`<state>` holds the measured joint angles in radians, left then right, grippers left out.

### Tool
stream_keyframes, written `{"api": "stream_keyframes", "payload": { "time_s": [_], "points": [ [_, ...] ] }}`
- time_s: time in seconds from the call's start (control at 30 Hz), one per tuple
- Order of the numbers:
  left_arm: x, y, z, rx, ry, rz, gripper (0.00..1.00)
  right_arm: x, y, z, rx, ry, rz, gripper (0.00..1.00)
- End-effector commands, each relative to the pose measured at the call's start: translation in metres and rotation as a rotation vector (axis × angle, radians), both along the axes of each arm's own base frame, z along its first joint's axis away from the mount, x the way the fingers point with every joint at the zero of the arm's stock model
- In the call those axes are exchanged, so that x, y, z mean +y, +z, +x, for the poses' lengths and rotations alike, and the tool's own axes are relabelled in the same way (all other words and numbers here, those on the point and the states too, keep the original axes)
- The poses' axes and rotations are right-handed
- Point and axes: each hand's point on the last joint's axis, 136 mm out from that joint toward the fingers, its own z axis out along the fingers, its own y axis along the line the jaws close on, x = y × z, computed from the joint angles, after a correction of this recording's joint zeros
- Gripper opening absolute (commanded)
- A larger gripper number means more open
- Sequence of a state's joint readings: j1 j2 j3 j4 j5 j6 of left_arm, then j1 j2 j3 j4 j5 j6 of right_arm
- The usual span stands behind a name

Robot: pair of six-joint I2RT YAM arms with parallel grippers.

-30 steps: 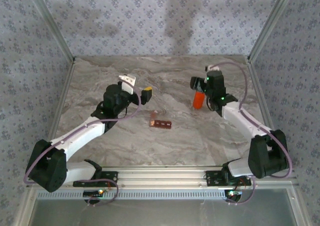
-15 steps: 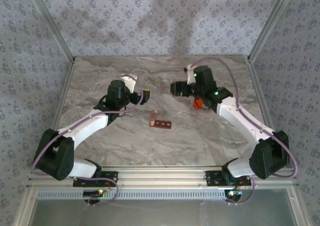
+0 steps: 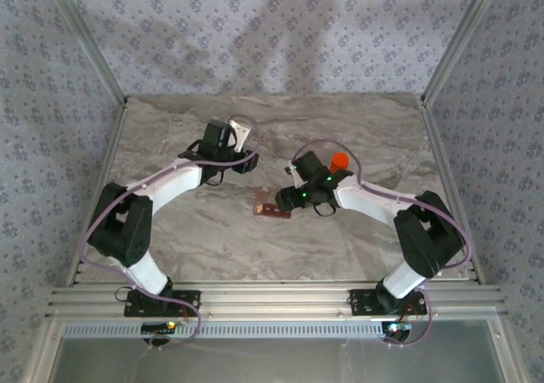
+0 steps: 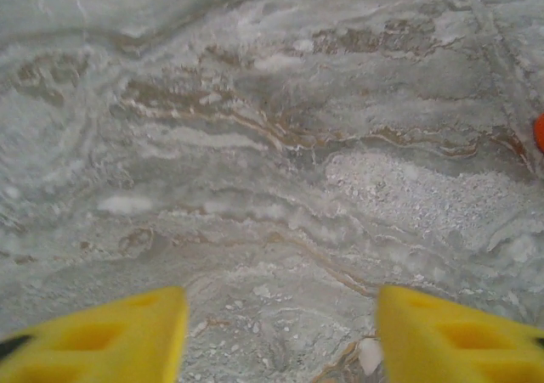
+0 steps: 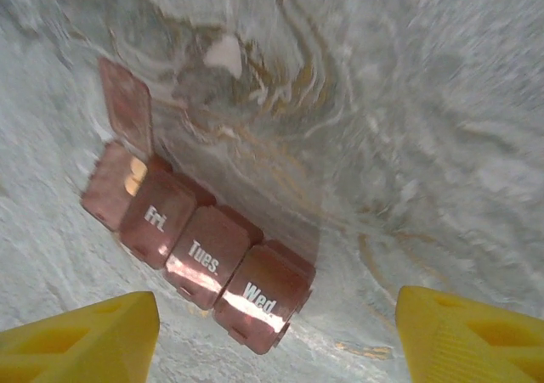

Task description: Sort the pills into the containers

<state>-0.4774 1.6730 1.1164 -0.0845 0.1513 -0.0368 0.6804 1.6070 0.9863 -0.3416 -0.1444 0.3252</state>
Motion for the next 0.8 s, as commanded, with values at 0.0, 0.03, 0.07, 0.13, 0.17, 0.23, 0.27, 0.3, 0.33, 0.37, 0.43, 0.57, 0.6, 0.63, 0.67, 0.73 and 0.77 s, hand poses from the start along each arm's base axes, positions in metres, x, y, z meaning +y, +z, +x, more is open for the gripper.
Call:
{"api": "stream_keyframes", "payload": {
  "time_s": [0.0,0.03,0.07,0.13,0.17,0.23,0.27,0.3,0.33,0.37,0.43,0.57,0.6,0.63,0.67,0.73,0.77],
  "points": [
    [-0.005,-0.007,-0.005,0.081,-0.047,0.013,0.24,0.005,-0.006,0.001,-0.007,0.019,-0.048,0.75],
    [-0.006,-0.009,-0.006,0.095,-0.054,0.014,0.14,0.005,-0.009,0.002,-0.006,0.022,-0.056,0.75],
    [-0.008,-0.011,-0.006,0.105,-0.058,0.015,0.06,0.006,-0.011,0.002,-0.005,0.024,-0.061,0.75],
    [-0.010,-0.016,-0.006,0.131,-0.068,0.016,0.00,0.007,-0.015,0.002,-0.002,0.029,-0.068,0.75],
    [-0.011,-0.018,-0.006,0.142,-0.071,0.018,0.00,0.007,-0.016,0.003,-0.002,0.026,-0.072,0.75],
    [-0.014,-0.024,-0.008,0.165,-0.078,0.019,0.00,0.007,-0.019,0.005,-0.002,0.021,-0.074,0.75],
    [-0.015,-0.027,-0.008,0.175,-0.080,0.020,0.00,0.008,-0.019,0.006,-0.002,0.022,-0.073,0.74],
    [-0.016,-0.029,-0.008,0.185,-0.084,0.021,0.00,0.009,-0.019,0.007,-0.002,0.022,-0.073,0.74],
    [-0.018,-0.032,-0.009,0.197,-0.088,0.022,0.00,0.010,-0.020,0.008,-0.002,0.020,-0.072,0.74],
    [-0.019,-0.035,-0.009,0.207,-0.092,0.024,0.00,0.011,-0.020,0.008,-0.002,0.020,-0.070,0.74],
    [-0.023,-0.040,-0.011,0.229,-0.106,0.026,0.00,0.012,-0.024,0.009,0.007,0.022,-0.070,0.74],
    [-0.029,-0.048,-0.015,0.266,-0.129,0.043,0.00,0.012,-0.033,0.007,0.035,0.023,-0.081,0.73],
    [-0.030,-0.050,-0.017,0.278,-0.131,0.047,0.00,0.012,-0.035,0.007,0.041,0.023,-0.083,0.73],
    [-0.032,-0.053,-0.018,0.288,-0.138,0.051,0.00,0.012,-0.037,0.006,0.044,0.023,-0.084,0.73],
    [-0.033,-0.055,-0.020,0.298,-0.143,0.055,0.00,0.011,-0.039,0.005,0.048,0.021,-0.087,0.73],
    [-0.035,-0.060,-0.024,0.320,-0.155,0.067,0.00,0.010,-0.040,0.005,0.051,0.017,-0.086,0.73],
    [-0.036,-0.063,-0.026,0.327,-0.160,0.073,0.00,0.009,-0.041,0.004,0.052,0.015,-0.085,0.73]
  ]
}}
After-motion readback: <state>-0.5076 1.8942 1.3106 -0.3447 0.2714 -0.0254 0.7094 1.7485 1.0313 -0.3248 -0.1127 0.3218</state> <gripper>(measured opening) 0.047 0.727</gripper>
